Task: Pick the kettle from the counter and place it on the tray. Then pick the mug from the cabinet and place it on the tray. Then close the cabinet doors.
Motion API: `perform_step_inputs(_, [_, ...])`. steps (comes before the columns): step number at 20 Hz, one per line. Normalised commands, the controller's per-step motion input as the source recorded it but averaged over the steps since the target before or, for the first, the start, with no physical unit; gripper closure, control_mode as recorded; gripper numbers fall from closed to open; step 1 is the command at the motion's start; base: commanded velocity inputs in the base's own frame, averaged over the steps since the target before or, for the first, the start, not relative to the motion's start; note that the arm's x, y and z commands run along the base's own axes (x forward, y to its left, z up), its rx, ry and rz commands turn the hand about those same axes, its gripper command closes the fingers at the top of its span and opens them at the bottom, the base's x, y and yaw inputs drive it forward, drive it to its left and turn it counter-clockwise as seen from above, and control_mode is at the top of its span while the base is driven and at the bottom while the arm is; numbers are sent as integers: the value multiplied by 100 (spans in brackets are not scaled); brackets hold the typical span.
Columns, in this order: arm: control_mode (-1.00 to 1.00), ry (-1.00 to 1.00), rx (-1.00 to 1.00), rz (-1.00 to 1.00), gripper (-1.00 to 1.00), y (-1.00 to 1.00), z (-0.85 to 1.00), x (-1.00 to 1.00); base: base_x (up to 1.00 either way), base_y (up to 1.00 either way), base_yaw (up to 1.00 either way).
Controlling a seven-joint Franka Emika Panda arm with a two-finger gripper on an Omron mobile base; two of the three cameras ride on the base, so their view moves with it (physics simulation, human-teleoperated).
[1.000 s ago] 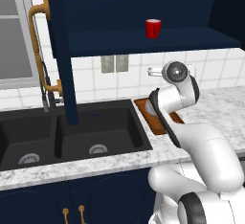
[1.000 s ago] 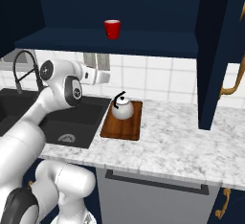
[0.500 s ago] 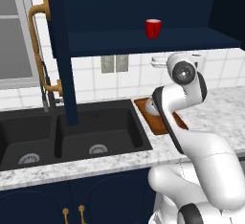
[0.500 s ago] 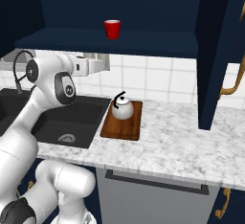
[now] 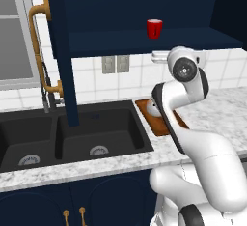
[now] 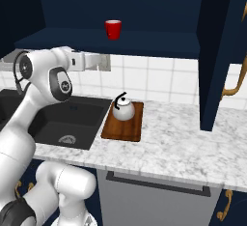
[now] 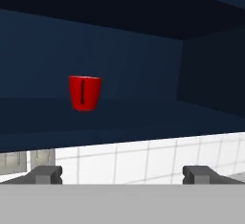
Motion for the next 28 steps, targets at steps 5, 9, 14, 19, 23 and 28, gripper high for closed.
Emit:
perform_step_inputs(5, [-100, 0, 0, 0, -100, 2, 36, 1, 0, 0, 0])
perform_step_inputs(9, [-100, 0, 0, 2, -100, 27, 11, 29, 0, 0, 0])
perform_step_inputs(14, [-100, 0, 0, 5, -100, 22, 0, 44, 0, 0, 0])
perform_step_inputs(19, [-100, 0, 5, 6, -100, -6, 16, 43, 0, 0, 0])
perform_step_inputs(23, [-100, 1, 14, 7, -100, -15, 13, 45, 0, 0, 0])
perform_step_inputs(28, [-100, 0, 2, 6, -100, -2, 1, 36, 0, 0, 0])
